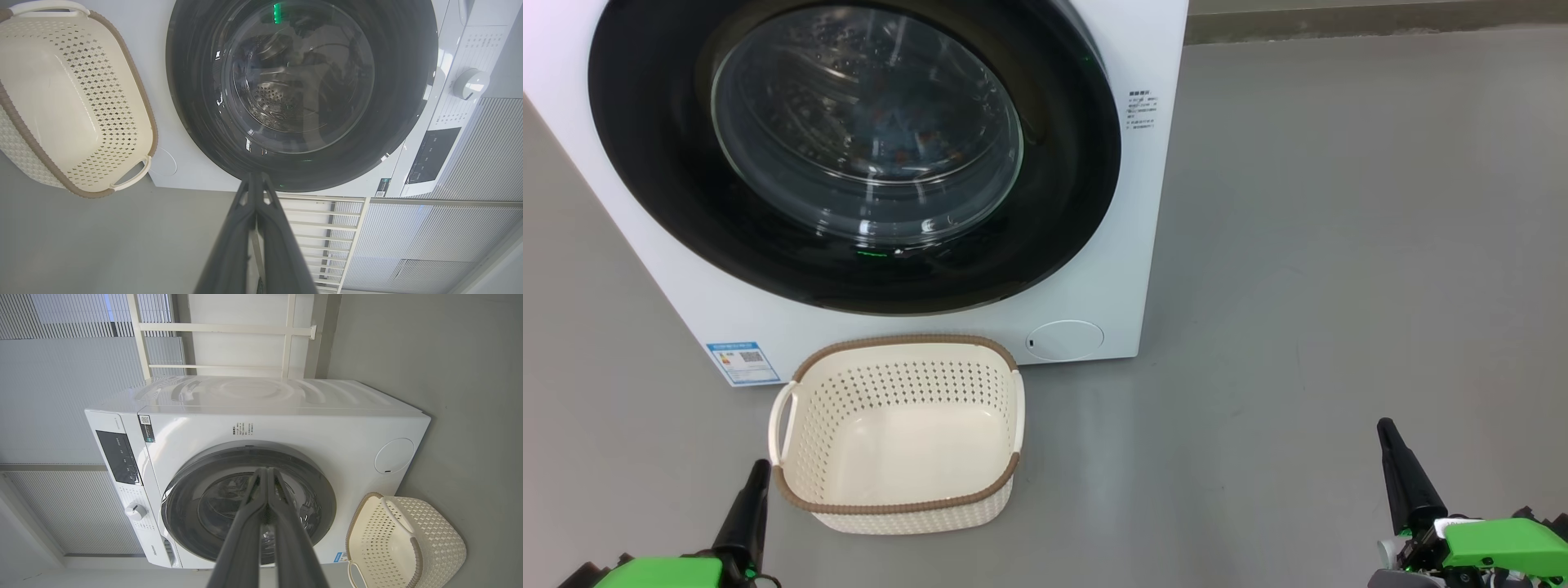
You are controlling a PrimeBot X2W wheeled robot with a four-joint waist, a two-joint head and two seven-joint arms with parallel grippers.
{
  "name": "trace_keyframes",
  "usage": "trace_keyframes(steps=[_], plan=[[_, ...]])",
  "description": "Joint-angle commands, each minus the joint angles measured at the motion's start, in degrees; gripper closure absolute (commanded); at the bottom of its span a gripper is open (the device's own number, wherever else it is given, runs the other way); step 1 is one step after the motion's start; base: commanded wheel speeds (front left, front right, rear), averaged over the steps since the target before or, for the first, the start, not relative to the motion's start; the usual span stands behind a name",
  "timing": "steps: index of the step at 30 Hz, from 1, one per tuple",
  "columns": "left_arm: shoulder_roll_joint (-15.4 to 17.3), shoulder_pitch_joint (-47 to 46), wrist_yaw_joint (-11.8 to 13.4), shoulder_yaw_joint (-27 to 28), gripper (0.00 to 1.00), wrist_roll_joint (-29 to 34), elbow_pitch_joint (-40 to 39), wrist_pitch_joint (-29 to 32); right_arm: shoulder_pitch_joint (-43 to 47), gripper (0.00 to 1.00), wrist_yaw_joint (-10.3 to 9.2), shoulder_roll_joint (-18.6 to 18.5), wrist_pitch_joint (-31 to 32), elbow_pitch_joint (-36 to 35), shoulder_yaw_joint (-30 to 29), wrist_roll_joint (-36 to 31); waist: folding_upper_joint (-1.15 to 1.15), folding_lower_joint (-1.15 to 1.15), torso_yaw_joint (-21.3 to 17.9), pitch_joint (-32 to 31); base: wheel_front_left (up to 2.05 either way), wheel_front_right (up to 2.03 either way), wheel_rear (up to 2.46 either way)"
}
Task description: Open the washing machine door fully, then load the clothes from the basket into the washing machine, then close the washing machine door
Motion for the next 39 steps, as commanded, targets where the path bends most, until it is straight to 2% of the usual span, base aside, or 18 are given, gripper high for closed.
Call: trace_keyframes(steps=[1, 39], plan=[[0.99, -2.41, -0.42, 2.04, 1.0, -0.67, -1.13, 0.37, -2.31, 1.0, 0.1, -0.21, 0.45, -1.4, 1.32, 0.21, 0.0, 0.0, 0.0, 0.0, 0.0, 0.0, 0.0], [0.72, -2.44, -0.42, 2.43, 1.0, -0.35, -1.12, 0.68, -2.31, 1.0, 0.1, -0.21, 0.44, -1.4, 1.33, 0.22, 0.0, 0.0, 0.0, 0.0, 0.0, 0.0, 0.0]])
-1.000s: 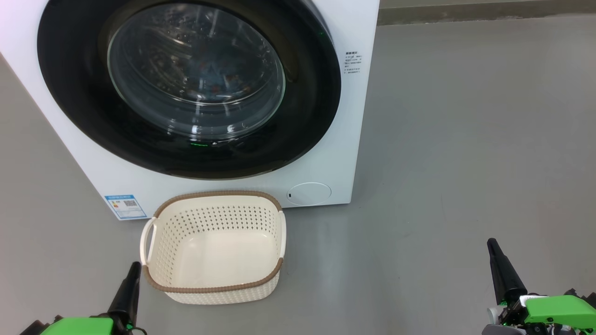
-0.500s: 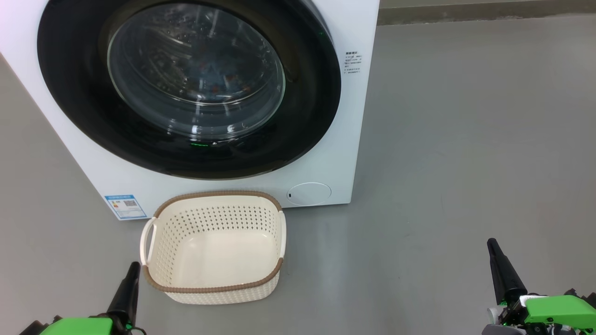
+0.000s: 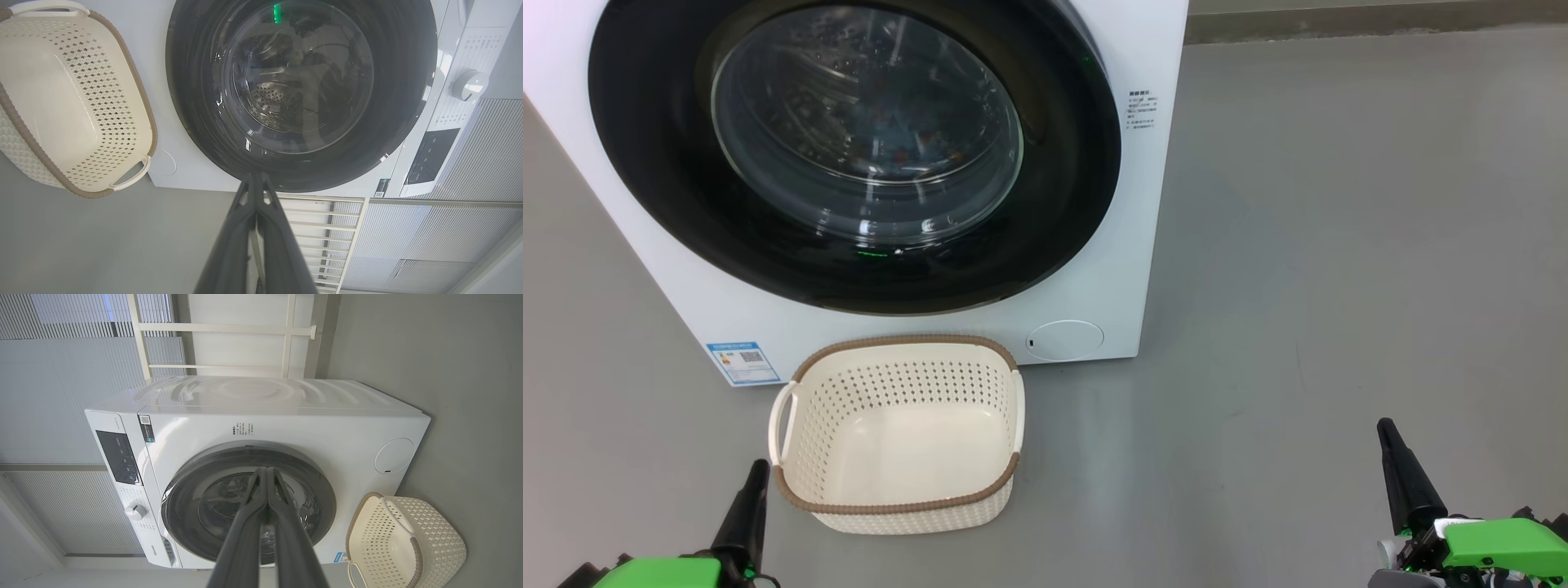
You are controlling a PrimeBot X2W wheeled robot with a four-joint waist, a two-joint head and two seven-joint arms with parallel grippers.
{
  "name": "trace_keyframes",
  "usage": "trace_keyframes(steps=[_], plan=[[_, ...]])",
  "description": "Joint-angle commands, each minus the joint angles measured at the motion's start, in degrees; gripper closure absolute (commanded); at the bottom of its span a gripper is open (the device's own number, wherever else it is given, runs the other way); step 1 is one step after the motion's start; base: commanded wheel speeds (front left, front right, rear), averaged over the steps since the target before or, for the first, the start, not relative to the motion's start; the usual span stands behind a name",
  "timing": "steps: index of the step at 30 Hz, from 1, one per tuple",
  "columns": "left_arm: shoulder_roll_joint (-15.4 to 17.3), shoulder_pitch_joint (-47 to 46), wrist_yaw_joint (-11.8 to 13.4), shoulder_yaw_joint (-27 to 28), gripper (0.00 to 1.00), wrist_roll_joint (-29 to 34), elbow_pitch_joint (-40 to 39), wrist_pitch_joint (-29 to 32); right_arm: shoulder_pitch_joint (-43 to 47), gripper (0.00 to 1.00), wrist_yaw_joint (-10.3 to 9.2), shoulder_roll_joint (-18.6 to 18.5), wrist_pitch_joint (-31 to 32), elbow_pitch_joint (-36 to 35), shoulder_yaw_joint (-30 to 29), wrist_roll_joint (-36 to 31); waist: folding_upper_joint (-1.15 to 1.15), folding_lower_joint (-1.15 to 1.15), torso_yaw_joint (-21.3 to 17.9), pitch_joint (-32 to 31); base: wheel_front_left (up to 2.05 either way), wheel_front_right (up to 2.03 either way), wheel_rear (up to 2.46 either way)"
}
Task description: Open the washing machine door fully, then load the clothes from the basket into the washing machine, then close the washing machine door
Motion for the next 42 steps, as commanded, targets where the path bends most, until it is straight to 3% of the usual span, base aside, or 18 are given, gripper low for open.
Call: trace_keyframes(steps=[1, 42], plan=[[0.86, -2.44, -0.42, 1.98, 1.0, -0.34, -1.13, 0.27, -2.31, 1.0, 0.1, -0.21, 0.44, -1.41, 1.33, 0.22, 0.0, 0.0, 0.0, 0.0, 0.0, 0.0, 0.0], [0.68, -2.47, -0.42, 2.24, 1.0, -0.12, -1.13, 0.48, -2.31, 1.0, 0.1, -0.21, 0.44, -1.41, 1.34, 0.23, 0.0, 0.0, 0.0, 0.0, 0.0, 0.0, 0.0]])
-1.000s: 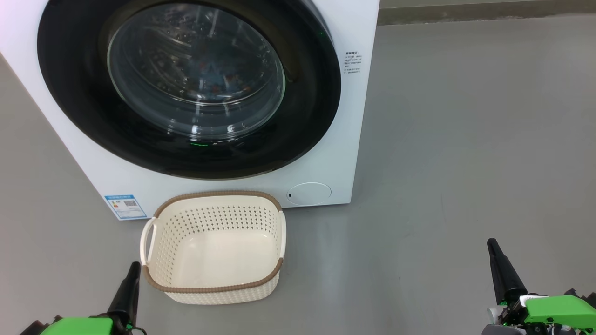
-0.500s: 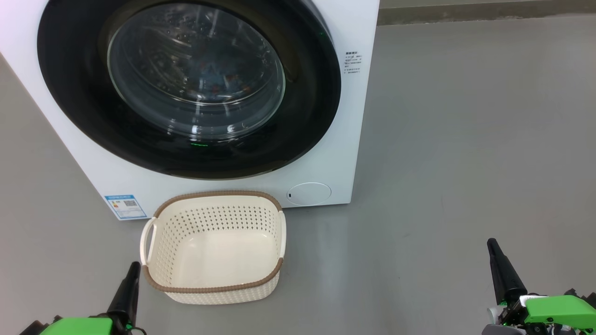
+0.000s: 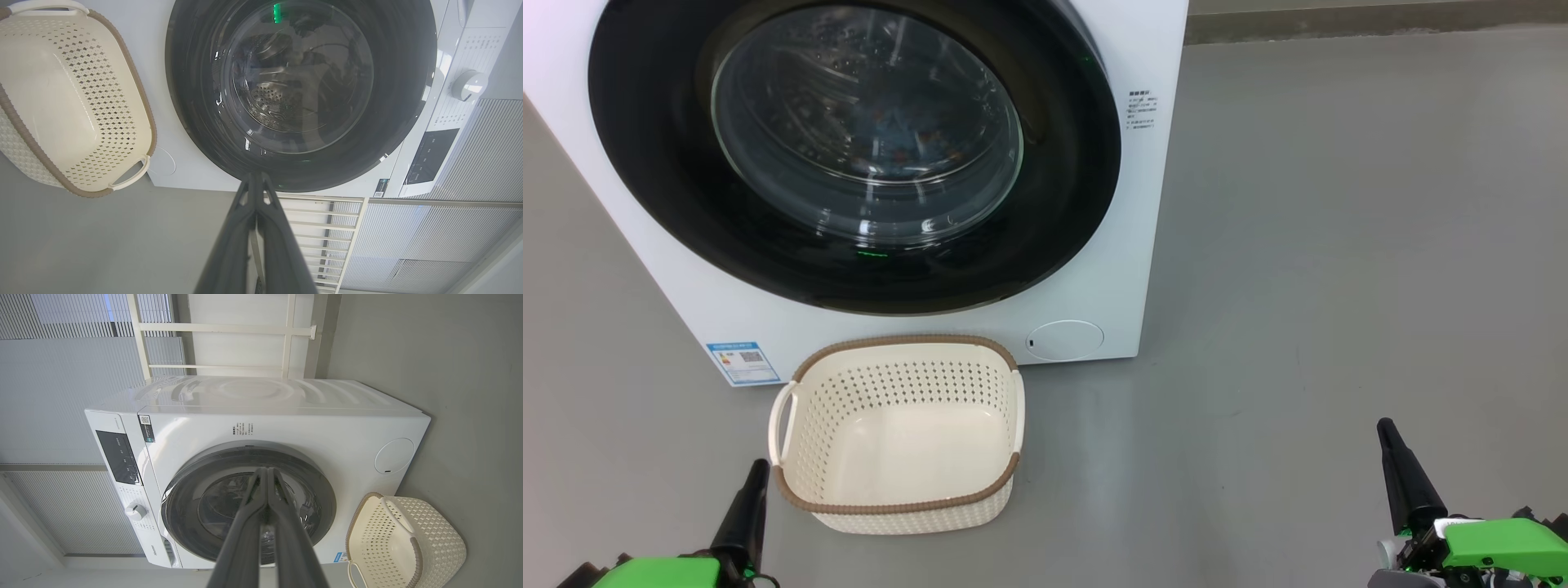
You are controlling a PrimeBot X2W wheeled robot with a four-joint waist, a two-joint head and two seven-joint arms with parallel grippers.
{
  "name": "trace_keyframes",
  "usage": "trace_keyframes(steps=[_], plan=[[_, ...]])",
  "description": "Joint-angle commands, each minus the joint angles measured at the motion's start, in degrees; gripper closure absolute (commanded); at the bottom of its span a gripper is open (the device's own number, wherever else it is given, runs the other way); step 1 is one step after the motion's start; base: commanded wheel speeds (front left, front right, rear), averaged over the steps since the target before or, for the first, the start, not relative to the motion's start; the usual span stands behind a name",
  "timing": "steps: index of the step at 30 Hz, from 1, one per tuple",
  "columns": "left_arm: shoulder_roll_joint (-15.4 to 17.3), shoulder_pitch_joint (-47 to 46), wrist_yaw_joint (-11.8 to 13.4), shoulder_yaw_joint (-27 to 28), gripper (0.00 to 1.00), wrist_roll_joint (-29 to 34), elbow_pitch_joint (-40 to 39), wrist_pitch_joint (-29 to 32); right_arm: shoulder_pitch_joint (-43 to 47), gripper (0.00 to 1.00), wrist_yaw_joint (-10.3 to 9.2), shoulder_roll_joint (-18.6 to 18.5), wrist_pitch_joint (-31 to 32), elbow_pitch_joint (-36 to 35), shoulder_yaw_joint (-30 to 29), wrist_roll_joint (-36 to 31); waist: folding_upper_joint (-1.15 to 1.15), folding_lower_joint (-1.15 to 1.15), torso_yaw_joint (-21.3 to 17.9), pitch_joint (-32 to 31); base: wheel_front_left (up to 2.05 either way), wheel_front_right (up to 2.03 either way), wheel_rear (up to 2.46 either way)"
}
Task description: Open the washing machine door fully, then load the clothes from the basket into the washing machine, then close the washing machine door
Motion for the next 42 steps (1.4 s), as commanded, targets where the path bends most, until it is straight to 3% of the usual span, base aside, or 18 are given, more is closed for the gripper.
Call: trace_keyframes(steps=[1, 42], plan=[[0.78, -2.43, -0.41, 2.05, 1.0, -0.13, -1.13, 0.24, -2.31, 1.0, 0.1, -0.21, 0.44, -1.41, 1.33, 0.23, 0.0, 0.0, 0.0, 0.0, 0.0, 0.0, 0.0], [0.68, -2.45, -0.41, 2.2, 1.0, -0.01, -1.13, 0.36, -2.31, 1.0, 0.1, -0.21, 0.43, -1.41, 1.34, 0.23, 0.0, 0.0, 0.0, 0.0, 0.0, 0.0, 0.0]])
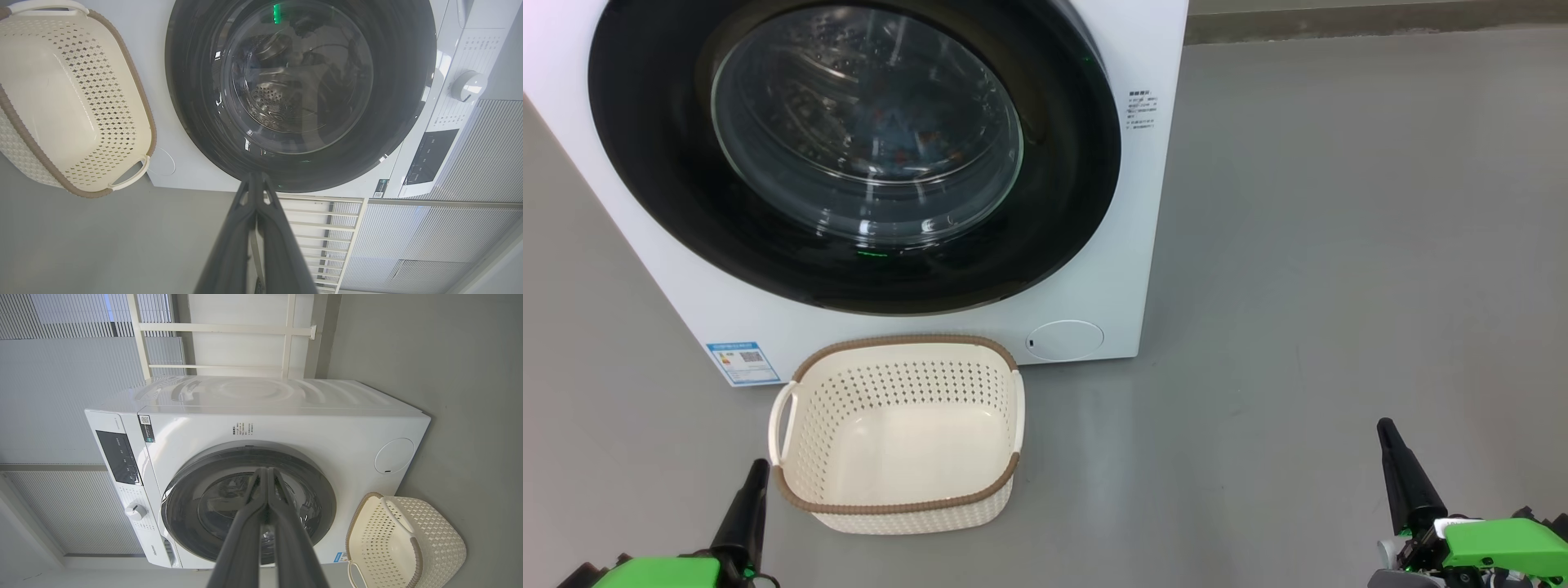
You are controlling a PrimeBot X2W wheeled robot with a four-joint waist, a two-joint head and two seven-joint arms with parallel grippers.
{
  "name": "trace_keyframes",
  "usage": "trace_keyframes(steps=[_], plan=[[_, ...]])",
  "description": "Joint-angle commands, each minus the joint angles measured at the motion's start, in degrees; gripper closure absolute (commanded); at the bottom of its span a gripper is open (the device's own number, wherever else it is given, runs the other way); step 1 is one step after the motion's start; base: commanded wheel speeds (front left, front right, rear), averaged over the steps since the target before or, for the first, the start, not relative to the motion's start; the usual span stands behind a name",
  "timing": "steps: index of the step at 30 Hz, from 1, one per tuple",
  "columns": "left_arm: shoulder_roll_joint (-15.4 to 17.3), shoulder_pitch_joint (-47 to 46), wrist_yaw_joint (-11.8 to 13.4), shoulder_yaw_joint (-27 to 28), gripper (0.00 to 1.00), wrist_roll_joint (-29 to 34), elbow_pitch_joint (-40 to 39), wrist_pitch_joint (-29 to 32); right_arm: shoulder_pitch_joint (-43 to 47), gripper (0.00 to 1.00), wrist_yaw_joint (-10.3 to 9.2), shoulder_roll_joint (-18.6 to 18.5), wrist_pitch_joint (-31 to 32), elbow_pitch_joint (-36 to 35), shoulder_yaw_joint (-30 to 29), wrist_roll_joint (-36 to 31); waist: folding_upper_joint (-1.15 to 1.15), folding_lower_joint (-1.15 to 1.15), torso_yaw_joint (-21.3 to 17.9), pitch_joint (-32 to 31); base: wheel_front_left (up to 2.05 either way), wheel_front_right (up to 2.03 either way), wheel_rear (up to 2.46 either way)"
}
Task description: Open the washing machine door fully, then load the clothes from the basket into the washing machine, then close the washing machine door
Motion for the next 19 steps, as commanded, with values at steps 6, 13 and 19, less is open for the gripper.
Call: trace_keyframes(steps=[6, 13, 19], plan=[[0.8, -2.42, -0.41, 2.07, 1.0, -0.06, -1.13, 0.36, -2.31, 1.0, 0.1, -0.21, 0.43, -1.41, 1.34, 0.23, 0.0, 0.0, 0.0, 0.0, 0.0, 0.0, 0.0], [0.79, -2.42, -0.41, 2.09, 1.0, -0.05, -1.13, 0.37, -2.31, 1.0, 0.1, -0.21, 0.43, -1.41, 1.34, 0.23, 0.0, 0.0, 0.0, 0.0, 0.0, 0.0, 0.0], [0.78, -2.42, -0.41, 2.1, 1.0, -0.04, -1.13, 0.38, -2.31, 1.0, 0.1, -0.21, 0.43, -1.41, 1.34, 0.23, 0.0, 0.0, 0.0, 0.0, 0.0, 0.0, 0.0]])
